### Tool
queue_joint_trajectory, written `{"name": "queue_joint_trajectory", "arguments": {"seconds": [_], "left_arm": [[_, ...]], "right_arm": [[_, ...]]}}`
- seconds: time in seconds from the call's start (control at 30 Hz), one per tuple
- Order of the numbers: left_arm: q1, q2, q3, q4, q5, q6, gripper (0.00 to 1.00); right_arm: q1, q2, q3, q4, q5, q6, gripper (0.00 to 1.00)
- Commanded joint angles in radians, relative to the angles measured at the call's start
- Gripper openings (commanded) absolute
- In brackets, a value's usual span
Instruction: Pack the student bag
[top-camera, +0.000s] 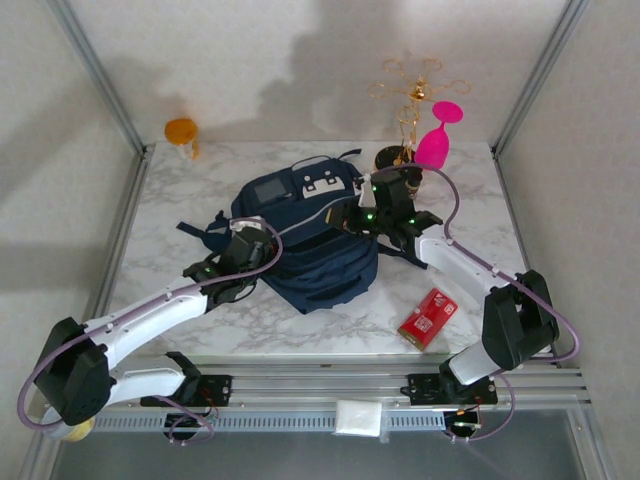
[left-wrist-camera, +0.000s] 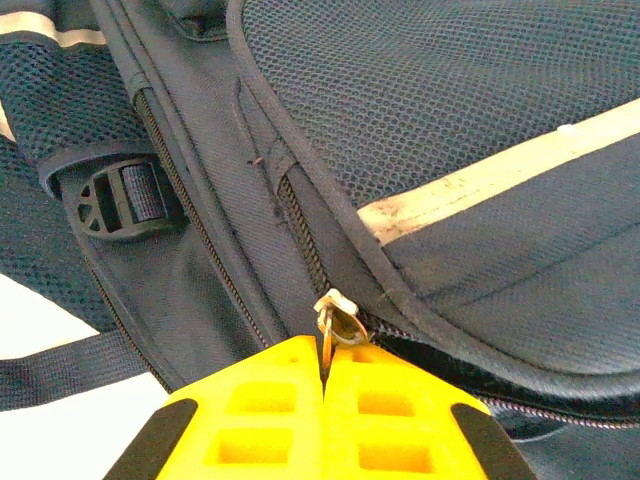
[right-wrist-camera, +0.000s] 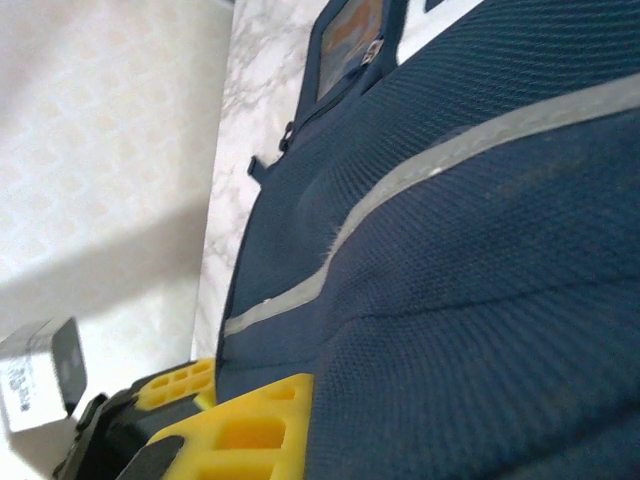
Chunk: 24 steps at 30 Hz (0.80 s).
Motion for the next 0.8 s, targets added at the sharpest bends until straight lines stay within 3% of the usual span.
{"name": "queue_joint_trajectory", "arguments": {"seconds": [0.0, 0.07, 0.1, 0.17, 0.3, 0.5, 0.7, 0.77], "left_arm": [[0.040, 0.035, -0.010, -0.033, -0.074, 0.018, 0.00], [0.039, 0.062, 0.023, -0.066, -0.079, 0.018, 0.00], [0.031, 0.063, 0.038, -0.085, -0.077, 0.016, 0.02], [-0.009, 0.034, 0.050, -0.102, -0.075, 0.011, 0.22], [-0.137, -0.043, 0.059, -0.110, -0.043, -0.058, 0.46], [-0.293, -0.041, 0.077, -0.042, 0.011, -0.217, 0.50], [-0.466, 0.212, 0.231, 0.127, 0.079, -0.225, 0.57], [-0.503, 0.314, 0.304, 0.158, 0.106, -0.207, 0.57]], "right_arm": [[-0.035, 0.007, 0.026, 0.022, -0.007, -0.076, 0.08], [-0.036, -0.007, 0.002, -0.005, 0.010, -0.082, 0.31], [-0.036, -0.022, -0.009, -0.016, 0.016, -0.087, 0.37], [-0.036, -0.057, -0.033, -0.060, 0.030, -0.094, 0.46], [-0.049, -0.168, -0.114, -0.207, 0.136, -0.098, 0.62], [-0.120, -0.461, -0.322, -0.372, 0.285, -0.032, 0.82], [-0.305, -0.665, -0.428, -0.591, 0.409, 0.006, 0.98], [-0.386, -0.696, -0.459, -0.637, 0.449, 0.009, 0.99]]}}
